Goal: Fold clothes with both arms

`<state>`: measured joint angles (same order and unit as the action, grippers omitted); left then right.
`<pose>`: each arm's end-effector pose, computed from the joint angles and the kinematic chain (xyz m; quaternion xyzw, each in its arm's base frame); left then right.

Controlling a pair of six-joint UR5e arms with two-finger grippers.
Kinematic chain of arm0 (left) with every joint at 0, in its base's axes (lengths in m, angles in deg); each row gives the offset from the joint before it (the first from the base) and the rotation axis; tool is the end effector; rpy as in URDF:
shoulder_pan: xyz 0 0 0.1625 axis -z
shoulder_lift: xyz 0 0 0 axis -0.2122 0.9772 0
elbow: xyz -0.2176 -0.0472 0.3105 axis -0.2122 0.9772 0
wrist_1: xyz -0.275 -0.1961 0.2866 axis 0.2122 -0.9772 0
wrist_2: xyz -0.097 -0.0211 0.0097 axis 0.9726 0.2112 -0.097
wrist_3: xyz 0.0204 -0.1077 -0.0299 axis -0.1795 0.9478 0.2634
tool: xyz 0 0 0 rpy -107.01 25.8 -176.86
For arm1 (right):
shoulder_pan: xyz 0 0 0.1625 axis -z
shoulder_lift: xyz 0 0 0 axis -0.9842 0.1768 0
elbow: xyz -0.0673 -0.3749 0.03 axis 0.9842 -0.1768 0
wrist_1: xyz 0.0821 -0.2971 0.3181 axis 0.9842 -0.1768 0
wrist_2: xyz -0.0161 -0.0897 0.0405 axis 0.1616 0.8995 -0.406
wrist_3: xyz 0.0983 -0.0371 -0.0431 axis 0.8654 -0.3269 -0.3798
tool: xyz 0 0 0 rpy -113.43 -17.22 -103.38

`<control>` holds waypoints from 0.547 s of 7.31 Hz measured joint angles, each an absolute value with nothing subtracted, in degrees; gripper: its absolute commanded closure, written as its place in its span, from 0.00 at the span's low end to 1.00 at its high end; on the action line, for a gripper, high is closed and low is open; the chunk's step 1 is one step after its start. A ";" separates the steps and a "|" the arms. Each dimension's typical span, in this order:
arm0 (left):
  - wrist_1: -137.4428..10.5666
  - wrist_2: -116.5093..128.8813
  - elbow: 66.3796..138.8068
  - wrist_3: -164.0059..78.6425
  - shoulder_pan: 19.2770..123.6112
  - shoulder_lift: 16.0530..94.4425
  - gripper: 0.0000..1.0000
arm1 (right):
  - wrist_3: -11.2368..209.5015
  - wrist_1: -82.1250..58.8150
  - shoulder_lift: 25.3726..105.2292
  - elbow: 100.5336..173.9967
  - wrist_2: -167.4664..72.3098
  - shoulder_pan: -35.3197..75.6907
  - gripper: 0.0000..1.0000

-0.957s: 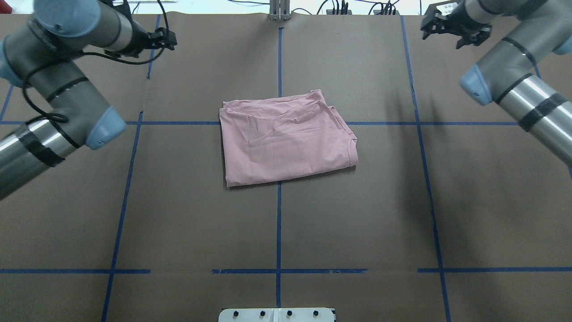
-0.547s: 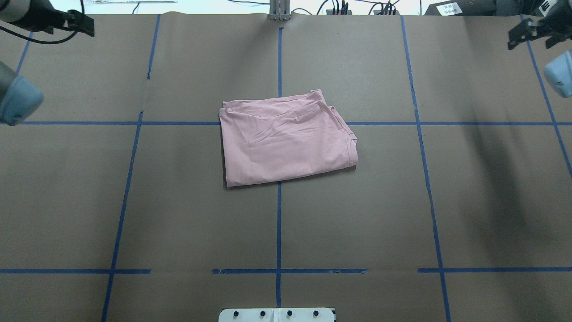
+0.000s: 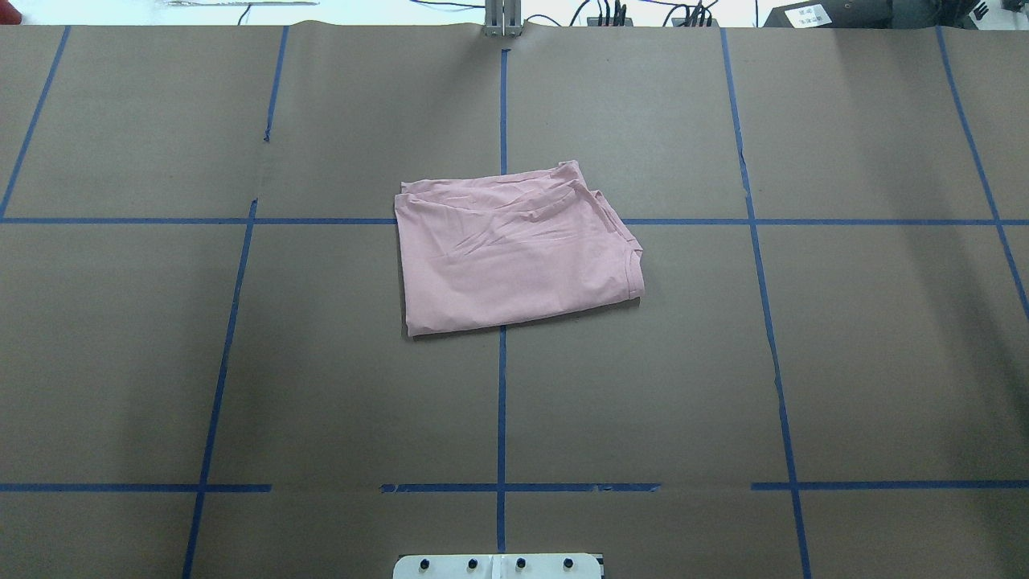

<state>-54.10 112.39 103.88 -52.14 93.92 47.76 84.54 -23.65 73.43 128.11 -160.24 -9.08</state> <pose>0.0270 -0.6240 0.4562 0.2167 0.3394 0.1116 0.9085 0.0404 -0.6097 0.5597 0.0467 -0.3888 -0.0175 0.9200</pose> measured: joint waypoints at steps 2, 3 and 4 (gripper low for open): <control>-55.99 112.85 102.87 -58.85 95.14 42.03 0.00 | 83.29 -26.25 78.52 132.91 -160.48 -9.80 0.00; -57.62 111.74 101.47 -59.25 95.10 40.59 0.00 | 83.18 -26.41 79.33 133.22 -160.33 -9.73 0.00; -58.51 110.83 100.54 -59.28 95.14 39.48 0.00 | 83.23 -26.46 79.56 133.35 -160.30 -9.56 0.00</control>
